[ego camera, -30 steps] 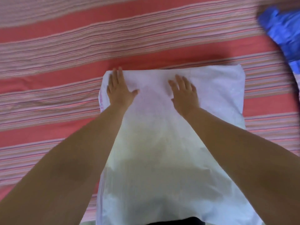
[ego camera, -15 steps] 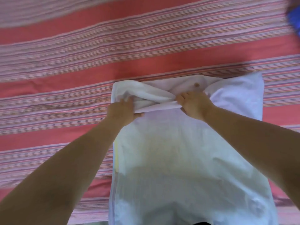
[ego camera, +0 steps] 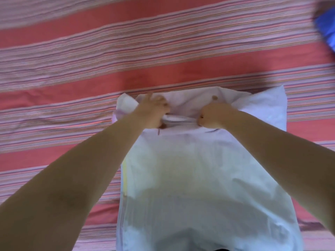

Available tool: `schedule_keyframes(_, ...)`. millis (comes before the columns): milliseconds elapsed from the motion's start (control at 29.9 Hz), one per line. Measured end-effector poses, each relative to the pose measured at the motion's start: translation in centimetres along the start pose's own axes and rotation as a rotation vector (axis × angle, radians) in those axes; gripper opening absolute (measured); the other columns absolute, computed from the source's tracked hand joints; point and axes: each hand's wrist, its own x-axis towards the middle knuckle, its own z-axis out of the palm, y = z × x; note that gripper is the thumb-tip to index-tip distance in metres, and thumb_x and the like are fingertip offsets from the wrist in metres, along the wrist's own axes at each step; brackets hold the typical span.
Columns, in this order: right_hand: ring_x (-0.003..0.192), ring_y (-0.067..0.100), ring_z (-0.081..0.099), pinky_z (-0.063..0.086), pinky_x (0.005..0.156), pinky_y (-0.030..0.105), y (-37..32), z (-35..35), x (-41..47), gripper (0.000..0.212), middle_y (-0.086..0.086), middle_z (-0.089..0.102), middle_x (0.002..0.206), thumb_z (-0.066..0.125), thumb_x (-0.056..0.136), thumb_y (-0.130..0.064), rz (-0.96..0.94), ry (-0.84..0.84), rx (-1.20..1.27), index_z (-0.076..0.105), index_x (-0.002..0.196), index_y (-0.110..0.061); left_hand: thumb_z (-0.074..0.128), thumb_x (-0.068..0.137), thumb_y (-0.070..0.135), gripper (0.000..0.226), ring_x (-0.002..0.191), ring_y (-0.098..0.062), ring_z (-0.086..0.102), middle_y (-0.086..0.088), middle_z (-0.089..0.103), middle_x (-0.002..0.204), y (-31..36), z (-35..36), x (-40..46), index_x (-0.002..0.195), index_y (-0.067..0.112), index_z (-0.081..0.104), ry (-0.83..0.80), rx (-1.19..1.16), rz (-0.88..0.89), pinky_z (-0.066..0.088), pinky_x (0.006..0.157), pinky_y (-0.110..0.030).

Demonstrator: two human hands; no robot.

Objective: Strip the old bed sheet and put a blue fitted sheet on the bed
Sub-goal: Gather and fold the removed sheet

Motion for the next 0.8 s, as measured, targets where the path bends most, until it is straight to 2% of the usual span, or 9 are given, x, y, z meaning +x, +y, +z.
schedule_keyframes(100, 0.108, 0.028, 0.055, 0.044, 0.090, 0.038, 1.3, -0.2, -1.3, 0.025, 0.001, 0.059, 0.099, 0.048, 0.088, -0.017, 0.157, -0.115, -0.111, 0.058, 0.111, -0.019, 0.058, 0.083, 0.053, 0.031, 0.094, -0.025, 0.060, 0.002, 0.064, 0.099, 2.7, 0.5, -1.3, 0.095, 0.024, 0.056, 0.009, -0.142, 0.011, 0.039, 0.079, -0.033)
schedule_keyframes(267, 0.115, 0.028, 0.054, 0.048, 0.089, 0.035, 4.9, 2.8, -2.4, 0.036, 0.003, 0.059, 0.125, 0.041, 0.091, -0.020, 0.354, -0.130, -0.153, 0.057, 0.123, -0.017, 0.030, 0.088, 0.071, 0.059, 0.070, -0.028, 0.066, -0.003, 0.057, 0.117, 3.9, 0.5, -3.6, 0.123, 0.025, 0.040, -0.532, -0.907, -0.523, 0.053, 0.064, -0.033)
schedule_keyframes(367, 0.108, 0.024, 0.057, 0.041, 0.075, 0.008, 6.6, 4.7, -2.9, 0.031, 0.005, 0.063, 0.113, 0.041, 0.094, -0.022, 0.450, 0.049, -0.004, 0.061, 0.116, -0.012, 0.048, 0.094, 0.043, 0.043, 0.101, -0.037, 0.059, -0.013, 0.050, 0.125, 1.9, 2.2, -4.0, 0.123, 0.011, 0.044, 0.033, -0.533, -0.669, 0.050, 0.080, -0.042)
schedule_keyframes(434, 0.103, 0.026, 0.061, 0.044, 0.069, 0.024, 6.6, 4.6, -3.7, 0.030, 0.005, 0.065, 0.108, 0.038, 0.099, -0.024, 0.443, 0.187, -0.033, 0.061, 0.115, -0.014, 0.063, 0.088, 0.036, 0.058, 0.118, -0.038, 0.045, -0.018, 0.040, 0.133, 0.1, 3.1, -3.6, 0.133, 0.007, 0.040, 0.290, -0.595, -0.847, 0.044, 0.094, -0.046)
schedule_keyframes(535, 0.101, 0.032, 0.061, 0.041, 0.063, 0.035, 7.6, 4.6, -5.0, 0.041, 0.010, 0.058, 0.115, 0.040, 0.099, -0.041, 0.454, 0.370, 0.008, 0.047, 0.124, -0.010, 0.062, 0.085, 0.048, 0.069, 0.119, -0.038, 0.050, -0.022, 0.051, 0.130, -2.4, 3.6, -2.4, 0.130, -0.002, 0.047, 0.192, -1.058, -1.137, 0.044, 0.097, -0.042)
schedule_keyframes(601, 0.109, 0.035, 0.054, 0.045, 0.069, 0.039, 8.7, 4.6, -5.4, 0.046, 0.014, 0.050, 0.122, 0.052, 0.093, -0.038, 0.489, 0.436, 0.035, 0.043, 0.125, -0.007, 0.058, 0.088, 0.047, 0.045, 0.089, -0.035, 0.060, -0.018, 0.065, 0.092, -2.8, 3.7, -1.8, 0.093, 0.003, 0.065, 0.274, -1.141, -1.172, 0.045, 0.075, -0.036)
schedule_keyframes(668, 0.117, 0.038, 0.045, 0.043, 0.086, 0.046, 10.1, 4.7, -5.3, 0.040, 0.018, 0.046, 0.126, 0.054, 0.088, -0.016, 0.520, 0.487, 0.063, 0.045, 0.126, -0.006, 0.059, 0.089, 0.041, 0.039, 0.065, -0.026, 0.047, -0.006, 0.049, 0.062, -2.5, 3.5, -1.6, 0.064, 0.012, 0.051, 0.420, -1.163, -1.225, 0.034, 0.061, -0.030)
schedule_keyframes(735, 0.116, 0.037, 0.046, 0.039, 0.092, 0.047, 11.4, 5.0, -4.9, 0.042, 0.016, 0.048, 0.126, 0.051, 0.086, -0.010, 0.576, 0.481, 0.170, 0.045, 0.127, -0.012, 0.058, 0.090, 0.039, 0.033, 0.065, -0.025, 0.047, -0.003, 0.045, 0.065, -2.3, 3.5, -1.2, 0.071, 0.014, 0.048, 0.459, -1.279, -1.266, 0.032, 0.060, -0.028)
schedule_keyframes(802, 0.108, 0.035, 0.053, 0.040, 0.088, 0.043, 12.1, 5.0, -4.7, 0.035, 0.014, 0.055, 0.117, 0.051, 0.087, -0.016, 0.632, 0.445, 0.286, 0.043, 0.121, -0.017, 0.055, 0.090, 0.049, 0.036, 0.095, -0.030, 0.059, -0.006, 0.058, 0.090, -2.2, 2.7, -1.5, 0.094, 0.013, 0.057, 0.303, -1.365, -1.269, 0.041, 0.072, -0.026)
